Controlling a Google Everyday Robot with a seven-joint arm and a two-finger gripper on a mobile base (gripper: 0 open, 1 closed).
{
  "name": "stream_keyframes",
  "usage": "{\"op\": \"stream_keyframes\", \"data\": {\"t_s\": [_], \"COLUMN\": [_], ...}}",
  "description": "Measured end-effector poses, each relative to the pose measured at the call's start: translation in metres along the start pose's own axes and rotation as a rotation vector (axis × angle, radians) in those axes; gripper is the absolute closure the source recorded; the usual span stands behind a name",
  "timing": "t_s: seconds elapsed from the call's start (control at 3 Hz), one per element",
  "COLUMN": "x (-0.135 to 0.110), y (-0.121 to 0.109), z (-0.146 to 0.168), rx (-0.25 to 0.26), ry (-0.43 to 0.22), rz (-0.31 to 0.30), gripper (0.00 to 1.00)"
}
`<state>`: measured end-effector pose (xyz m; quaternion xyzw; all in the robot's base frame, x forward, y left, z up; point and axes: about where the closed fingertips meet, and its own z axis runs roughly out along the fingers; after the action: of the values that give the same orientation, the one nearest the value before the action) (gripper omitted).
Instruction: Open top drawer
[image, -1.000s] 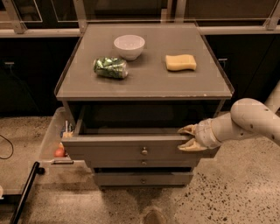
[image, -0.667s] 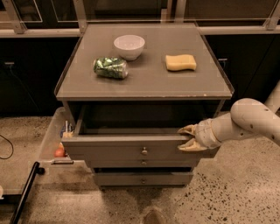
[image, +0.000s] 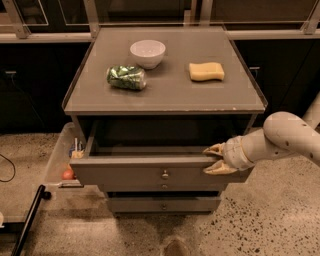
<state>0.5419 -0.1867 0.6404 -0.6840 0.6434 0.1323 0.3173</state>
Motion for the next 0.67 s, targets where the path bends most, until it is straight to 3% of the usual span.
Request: {"op": "stream_keyframes", "data": {"t_s": [0.33, 0.67], "x": [-0.0011, -0.0017], "y": [0.0233, 0.0232], "z": [-0.0027, -0.0036], "rx": [-0.040, -0.040], "ry": [-0.019, -0.019], "rz": [0.002, 0.002], "gripper": [0.11, 0.15]}}
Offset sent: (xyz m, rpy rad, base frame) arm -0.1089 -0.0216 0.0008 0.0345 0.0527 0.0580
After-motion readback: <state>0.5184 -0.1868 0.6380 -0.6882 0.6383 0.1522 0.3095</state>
